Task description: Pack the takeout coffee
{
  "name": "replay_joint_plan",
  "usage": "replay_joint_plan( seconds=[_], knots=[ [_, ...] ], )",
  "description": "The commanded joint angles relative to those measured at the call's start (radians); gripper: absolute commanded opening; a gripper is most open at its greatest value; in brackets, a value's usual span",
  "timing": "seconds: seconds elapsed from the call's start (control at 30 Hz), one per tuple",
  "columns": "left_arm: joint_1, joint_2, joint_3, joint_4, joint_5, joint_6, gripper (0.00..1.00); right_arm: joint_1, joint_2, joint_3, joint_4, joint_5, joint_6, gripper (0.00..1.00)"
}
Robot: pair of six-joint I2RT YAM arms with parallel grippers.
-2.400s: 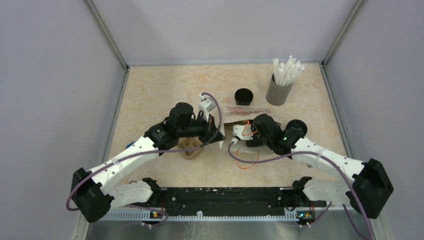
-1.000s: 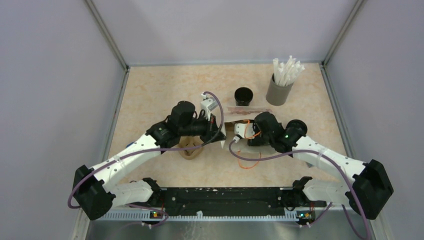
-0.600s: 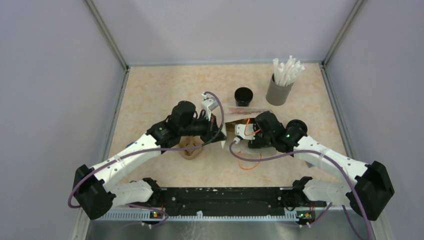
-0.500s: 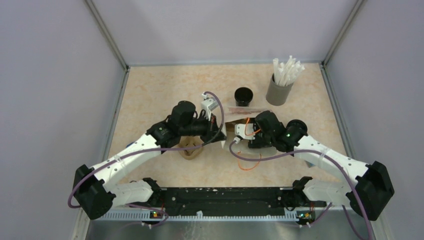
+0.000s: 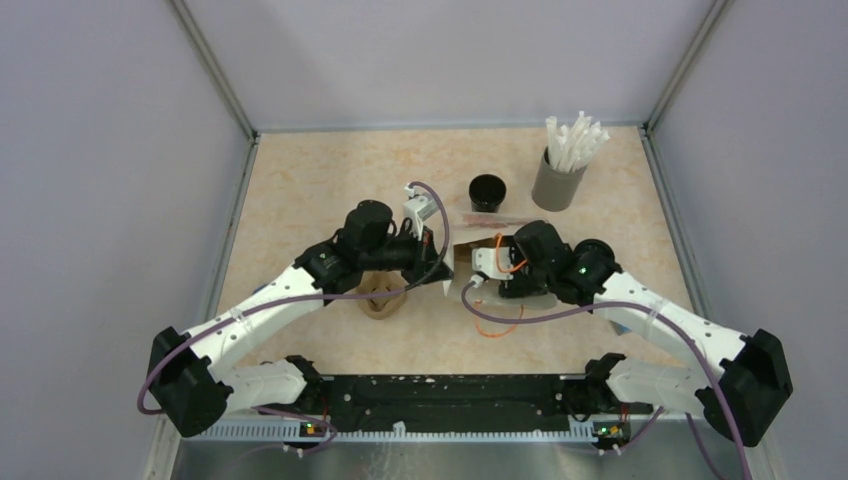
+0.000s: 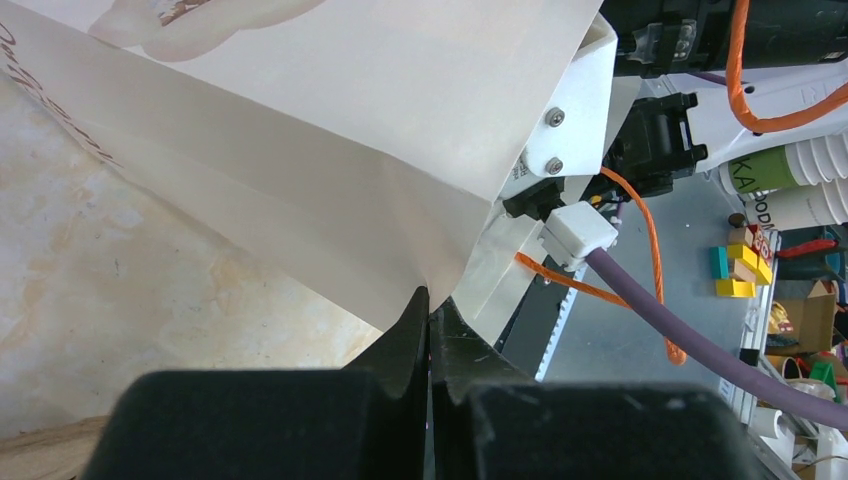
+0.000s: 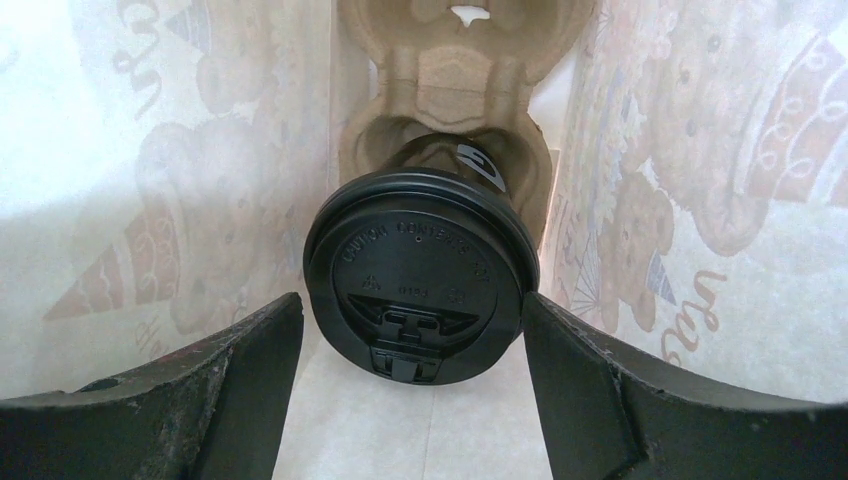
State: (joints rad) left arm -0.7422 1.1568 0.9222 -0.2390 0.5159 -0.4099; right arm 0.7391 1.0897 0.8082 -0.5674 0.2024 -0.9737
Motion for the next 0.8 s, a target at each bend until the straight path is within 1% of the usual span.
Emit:
replay_joint_plan(
  seconds=[0.0, 0.1, 0.47, 0.57, 0.77],
  knots=[
    [-0.002, 0.007, 0.046, 0.030, 0.012, -0.002, 0.00, -0.011, -0.036, 0.071, -0.022, -0.020, 0.019, 0.78],
    [-0.003, 0.009, 0.050, 0.031, 0.015, -0.008, 0.00, -0.010, -0.042, 0.087, -0.050, -0.032, 0.023, 0.77],
    [-0.003, 0.018, 0.060, 0.043, 0.024, -0.033, 0.00, 0.006, -0.063, 0.124, -0.123, -0.069, 0.057, 0.67],
    [-0.002, 0.021, 0.068, 0.043, 0.024, -0.038, 0.00, 0.010, -0.070, 0.130, -0.134, -0.073, 0.068, 0.66],
    [-0.002, 0.023, 0.081, 0.053, 0.014, -0.059, 0.00, 0.027, -0.075, 0.199, -0.204, -0.087, 0.124, 0.61]
  ],
)
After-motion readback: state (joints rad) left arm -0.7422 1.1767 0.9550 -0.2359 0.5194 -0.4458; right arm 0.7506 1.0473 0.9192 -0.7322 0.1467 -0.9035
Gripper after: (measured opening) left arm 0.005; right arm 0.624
